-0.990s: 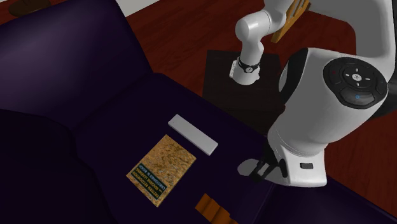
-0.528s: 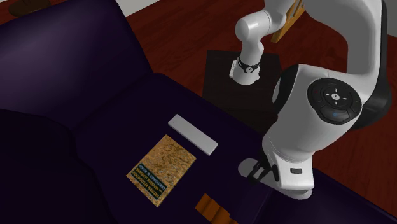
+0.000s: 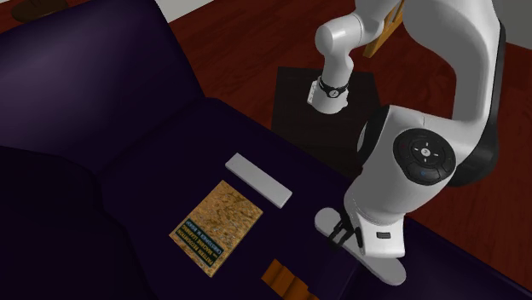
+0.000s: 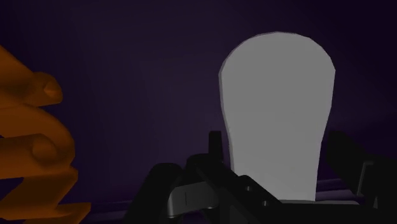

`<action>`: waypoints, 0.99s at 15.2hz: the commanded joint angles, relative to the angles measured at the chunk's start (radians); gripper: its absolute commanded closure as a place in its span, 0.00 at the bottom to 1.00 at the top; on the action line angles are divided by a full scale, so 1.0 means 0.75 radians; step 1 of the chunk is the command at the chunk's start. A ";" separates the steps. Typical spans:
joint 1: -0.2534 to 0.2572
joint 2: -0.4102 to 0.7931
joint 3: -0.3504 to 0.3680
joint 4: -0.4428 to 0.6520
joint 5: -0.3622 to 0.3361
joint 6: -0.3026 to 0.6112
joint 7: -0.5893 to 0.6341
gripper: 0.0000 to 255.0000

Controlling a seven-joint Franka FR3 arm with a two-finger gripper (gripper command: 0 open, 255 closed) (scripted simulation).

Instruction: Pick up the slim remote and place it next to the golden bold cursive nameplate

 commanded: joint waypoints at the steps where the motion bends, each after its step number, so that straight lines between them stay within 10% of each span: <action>1: -0.002 0.004 0.001 0.000 0.002 0.001 -0.001 1.00; 5: -0.002 0.004 0.001 0.000 0.002 0.001 -0.001 1.00; 6: -0.002 0.004 0.001 0.000 0.002 0.001 -0.001 0.00; 15: 0.026 -0.079 -0.039 0.069 -0.071 -0.132 0.044 0.00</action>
